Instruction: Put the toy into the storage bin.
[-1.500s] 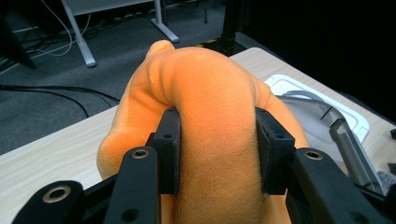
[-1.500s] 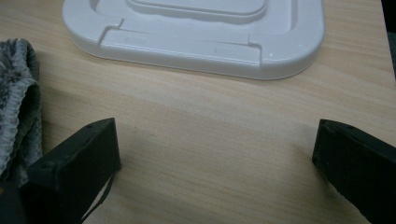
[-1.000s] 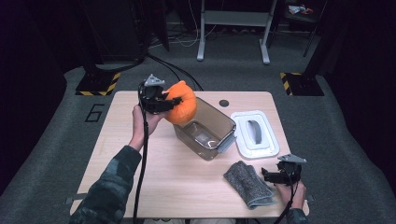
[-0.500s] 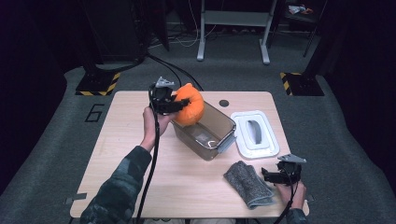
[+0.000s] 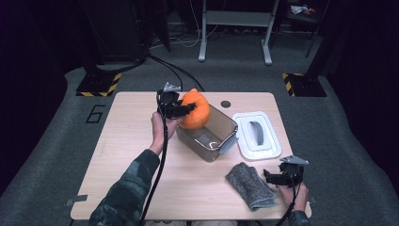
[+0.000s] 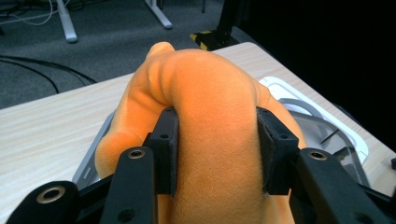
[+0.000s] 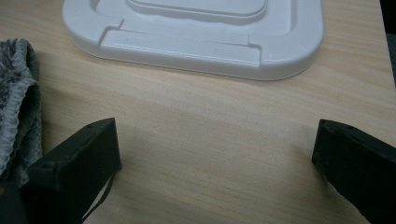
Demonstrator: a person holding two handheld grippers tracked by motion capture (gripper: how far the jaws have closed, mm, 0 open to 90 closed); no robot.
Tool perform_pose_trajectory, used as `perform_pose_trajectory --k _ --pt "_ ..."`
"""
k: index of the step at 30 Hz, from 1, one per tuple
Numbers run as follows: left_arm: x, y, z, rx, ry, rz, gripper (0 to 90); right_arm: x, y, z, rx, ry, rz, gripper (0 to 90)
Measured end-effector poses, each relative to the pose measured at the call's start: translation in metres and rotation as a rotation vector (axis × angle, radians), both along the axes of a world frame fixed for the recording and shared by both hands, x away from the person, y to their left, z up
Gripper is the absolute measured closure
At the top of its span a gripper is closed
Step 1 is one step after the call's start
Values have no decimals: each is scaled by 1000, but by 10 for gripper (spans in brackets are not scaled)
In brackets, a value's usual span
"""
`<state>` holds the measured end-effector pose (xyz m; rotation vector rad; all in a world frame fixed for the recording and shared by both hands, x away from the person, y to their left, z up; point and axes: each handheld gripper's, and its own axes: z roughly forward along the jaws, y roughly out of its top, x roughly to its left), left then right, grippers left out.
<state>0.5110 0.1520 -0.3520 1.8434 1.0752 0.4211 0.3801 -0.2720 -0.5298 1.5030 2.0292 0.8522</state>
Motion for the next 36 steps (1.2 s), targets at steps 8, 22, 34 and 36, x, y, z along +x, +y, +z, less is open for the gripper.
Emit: perform_pose_trajectory --k 8,22,34,36 --pt "4 -2 -12 3 18 2 557 0 0 0 -2 -1 0 0" --pt "11 -9 -27 48 46 -7 537 0 0 0 -5 -5 3 1" --pt "17 -12 -38 99 87 -10 497 -1 1 0 -1 -5 -2 2" --pt "18 -13 -39 120 92 -15 488 0 1 0 -3 -7 0 2"
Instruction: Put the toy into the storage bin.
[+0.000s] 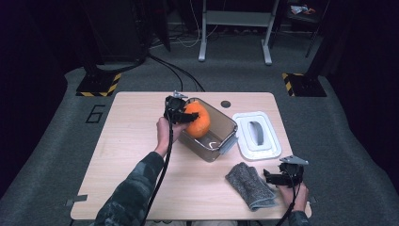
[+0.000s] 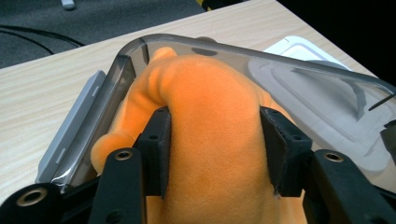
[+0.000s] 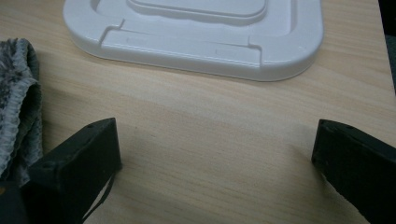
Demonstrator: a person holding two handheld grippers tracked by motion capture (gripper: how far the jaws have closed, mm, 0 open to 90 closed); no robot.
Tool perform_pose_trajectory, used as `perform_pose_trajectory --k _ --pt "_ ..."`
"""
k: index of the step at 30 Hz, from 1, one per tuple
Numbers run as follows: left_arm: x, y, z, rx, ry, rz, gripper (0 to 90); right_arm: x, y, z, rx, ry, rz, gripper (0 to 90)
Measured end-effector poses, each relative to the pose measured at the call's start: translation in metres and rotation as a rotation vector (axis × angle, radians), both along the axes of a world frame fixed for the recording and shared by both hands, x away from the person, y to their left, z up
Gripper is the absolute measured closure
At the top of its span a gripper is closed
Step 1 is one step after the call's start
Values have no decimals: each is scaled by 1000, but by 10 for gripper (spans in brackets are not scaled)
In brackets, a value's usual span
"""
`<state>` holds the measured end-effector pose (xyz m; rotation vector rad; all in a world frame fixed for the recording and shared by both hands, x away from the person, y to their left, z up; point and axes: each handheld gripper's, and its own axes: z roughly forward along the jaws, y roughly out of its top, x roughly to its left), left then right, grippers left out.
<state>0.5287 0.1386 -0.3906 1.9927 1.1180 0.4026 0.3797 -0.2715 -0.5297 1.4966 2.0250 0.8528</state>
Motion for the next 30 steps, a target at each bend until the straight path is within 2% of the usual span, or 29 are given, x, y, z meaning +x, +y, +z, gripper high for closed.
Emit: perform_pose_trajectory --k 2,4,5,7,10,20,30 --pt "0 -1 -1 -4 5 -1 460 0 0 0 2 2 -3 2" --pt "0 -3 -1 20 2 5 479 0 0 0 1 3 -1 2" --pt "0 -3 -1 17 -2 -2 525 0 0 0 4 3 -5 2" --pt "1 -5 -1 56 7 -13 507 0 0 0 4 3 -5 3" --pt "1 -5 -1 65 12 -15 483 0 0 0 1 0 0 3" --pt "-2 2 4 30 12 -24 387 0 0 0 4 3 -4 3" --pt "-16 20 14 5 -8 -57 264 0 0 0 3 2 -4 3"
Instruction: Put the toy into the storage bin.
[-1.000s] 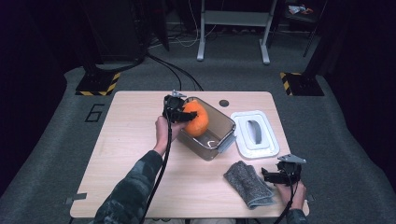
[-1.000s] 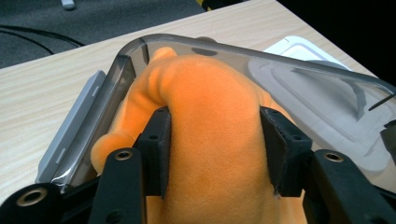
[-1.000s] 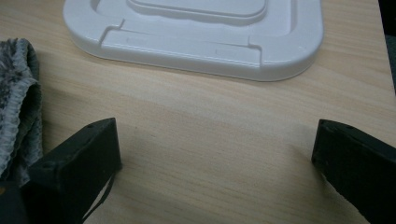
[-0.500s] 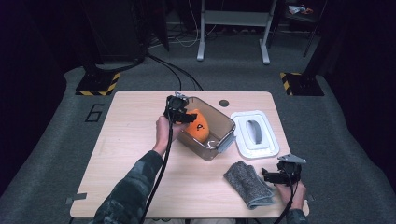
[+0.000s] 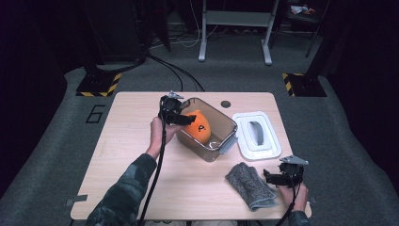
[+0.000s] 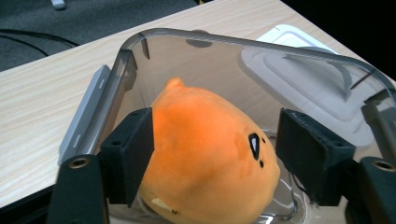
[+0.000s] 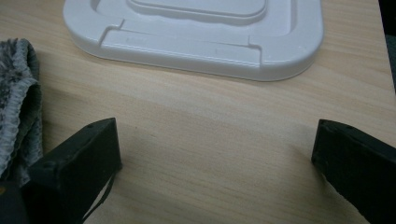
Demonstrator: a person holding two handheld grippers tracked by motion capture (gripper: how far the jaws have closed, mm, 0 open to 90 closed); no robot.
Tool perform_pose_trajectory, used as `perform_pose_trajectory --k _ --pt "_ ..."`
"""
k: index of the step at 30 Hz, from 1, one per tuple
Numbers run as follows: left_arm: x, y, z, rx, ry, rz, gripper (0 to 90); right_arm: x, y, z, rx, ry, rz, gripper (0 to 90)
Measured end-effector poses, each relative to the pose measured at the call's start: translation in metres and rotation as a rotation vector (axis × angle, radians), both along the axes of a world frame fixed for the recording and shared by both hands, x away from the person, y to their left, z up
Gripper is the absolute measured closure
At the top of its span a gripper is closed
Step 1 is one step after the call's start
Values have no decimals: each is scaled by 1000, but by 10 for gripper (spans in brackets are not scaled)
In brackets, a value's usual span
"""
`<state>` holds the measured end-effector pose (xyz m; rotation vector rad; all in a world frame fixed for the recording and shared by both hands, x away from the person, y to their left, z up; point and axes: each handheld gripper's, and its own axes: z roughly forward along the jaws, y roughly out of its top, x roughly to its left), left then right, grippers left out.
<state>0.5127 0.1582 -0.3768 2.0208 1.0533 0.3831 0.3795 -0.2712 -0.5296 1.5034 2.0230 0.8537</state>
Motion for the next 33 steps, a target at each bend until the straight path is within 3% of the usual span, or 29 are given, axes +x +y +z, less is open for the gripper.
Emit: perform_pose_trajectory --k 3,11,18,26,33 --pt "-6 7 1 2 -6 -10 235 0 0 0 1 1 -2 3" --pt "-22 31 4 -43 -32 -11 154 0 0 0 -1 3 1 3" --pt "-40 52 3 -36 -54 2 137 0 0 0 -1 3 3 2" --pt "-57 75 -10 -45 -48 23 111 0 -1 0 -3 1 4 3" --pt "-66 95 -34 -43 -13 51 96 0 0 0 -2 2 2 3"
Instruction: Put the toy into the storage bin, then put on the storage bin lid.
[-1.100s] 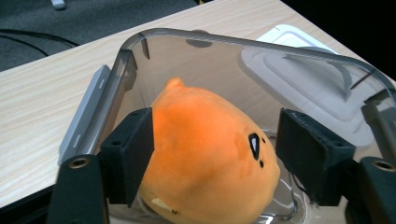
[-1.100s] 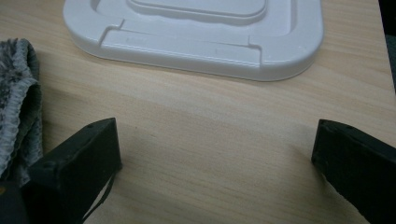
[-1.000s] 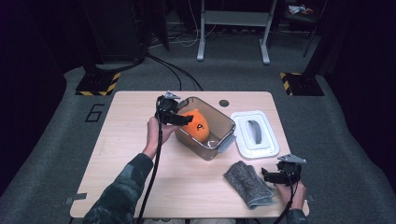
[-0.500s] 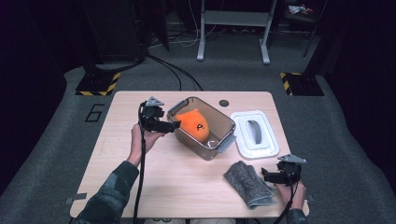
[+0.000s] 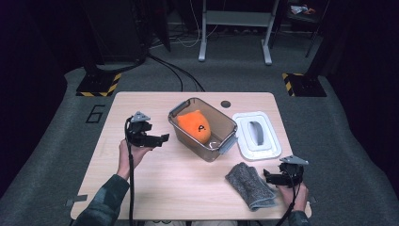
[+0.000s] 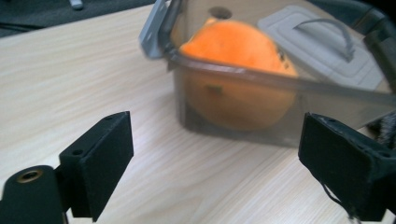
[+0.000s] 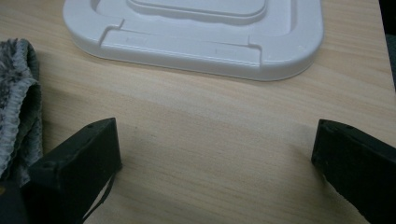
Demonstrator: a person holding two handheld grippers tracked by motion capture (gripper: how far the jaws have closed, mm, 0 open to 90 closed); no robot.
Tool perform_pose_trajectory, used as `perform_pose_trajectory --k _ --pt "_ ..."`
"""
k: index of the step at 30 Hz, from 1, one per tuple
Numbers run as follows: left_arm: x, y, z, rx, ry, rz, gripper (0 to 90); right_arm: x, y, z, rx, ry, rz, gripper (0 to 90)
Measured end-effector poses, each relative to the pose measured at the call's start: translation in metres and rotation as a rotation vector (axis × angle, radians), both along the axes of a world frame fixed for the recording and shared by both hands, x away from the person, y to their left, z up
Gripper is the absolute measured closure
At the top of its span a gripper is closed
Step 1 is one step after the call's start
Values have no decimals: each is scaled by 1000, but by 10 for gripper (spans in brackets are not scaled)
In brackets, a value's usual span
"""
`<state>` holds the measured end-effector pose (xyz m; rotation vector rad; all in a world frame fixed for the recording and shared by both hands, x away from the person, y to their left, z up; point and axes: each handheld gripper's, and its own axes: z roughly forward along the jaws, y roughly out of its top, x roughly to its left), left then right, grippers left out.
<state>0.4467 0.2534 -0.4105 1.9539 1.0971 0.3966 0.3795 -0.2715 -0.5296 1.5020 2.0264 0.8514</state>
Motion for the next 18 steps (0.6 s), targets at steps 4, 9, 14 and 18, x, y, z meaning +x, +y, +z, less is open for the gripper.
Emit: perform_pose_trajectory --k 4,9,14,18 --pt "-4 10 -15 -7 15 39 76 0 0 0 1 1 1 3" --pt "-9 20 -40 18 42 81 53 0 0 0 3 2 2 4" --pt "-13 28 -69 41 76 122 41 1 -1 0 5 3 2 5" --pt "-15 31 -89 75 97 138 31 1 1 0 13 4 -1 5"
